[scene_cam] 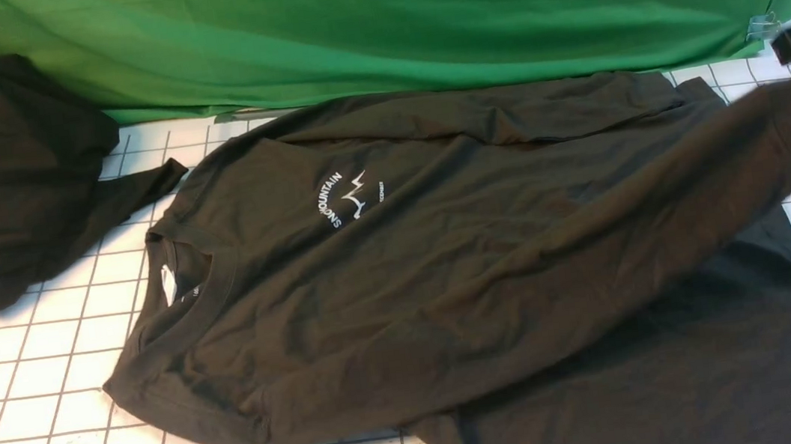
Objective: Fold a long-sleeved shirt over a white checkered tablecloth.
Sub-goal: 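Grab the side of the black shirt and fold it inward, then adjust the sleeve of the black T-shirt lying on the table with the right gripper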
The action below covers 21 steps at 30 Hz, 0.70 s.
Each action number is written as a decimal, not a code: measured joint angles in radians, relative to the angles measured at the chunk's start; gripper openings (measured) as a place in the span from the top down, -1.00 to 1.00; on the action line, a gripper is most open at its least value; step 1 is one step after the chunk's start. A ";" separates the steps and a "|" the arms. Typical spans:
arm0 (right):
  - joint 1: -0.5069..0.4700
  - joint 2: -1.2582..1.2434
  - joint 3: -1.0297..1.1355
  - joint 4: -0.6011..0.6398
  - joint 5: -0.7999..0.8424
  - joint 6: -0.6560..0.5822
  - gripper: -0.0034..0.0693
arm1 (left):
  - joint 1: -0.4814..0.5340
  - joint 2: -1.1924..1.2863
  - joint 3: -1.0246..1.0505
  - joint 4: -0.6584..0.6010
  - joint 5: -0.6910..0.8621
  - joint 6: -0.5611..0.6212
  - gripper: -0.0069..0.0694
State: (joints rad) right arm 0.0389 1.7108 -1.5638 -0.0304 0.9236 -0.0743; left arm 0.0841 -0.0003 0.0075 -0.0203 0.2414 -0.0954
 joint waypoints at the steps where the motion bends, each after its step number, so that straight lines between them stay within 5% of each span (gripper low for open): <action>1: 0.000 0.029 -0.016 0.000 0.000 0.000 0.79 | 0.000 0.000 0.000 0.000 0.000 0.000 0.76; 9: 0.000 0.200 -0.060 -0.001 -0.117 0.000 0.59 | 0.000 0.000 0.000 0.000 0.000 0.000 0.76; 16: 0.000 0.304 -0.064 -0.001 -0.284 0.000 -0.05 | 0.000 0.000 0.000 0.000 0.000 -0.001 0.76; 21: 0.000 0.323 -0.096 -0.001 -0.296 0.009 -0.17 | 0.000 0.000 0.000 0.000 0.000 -0.001 0.76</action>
State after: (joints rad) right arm 0.0389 2.0338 -1.6594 -0.0316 0.6271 -0.0653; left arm 0.0841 -0.0003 0.0075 -0.0203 0.2414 -0.0963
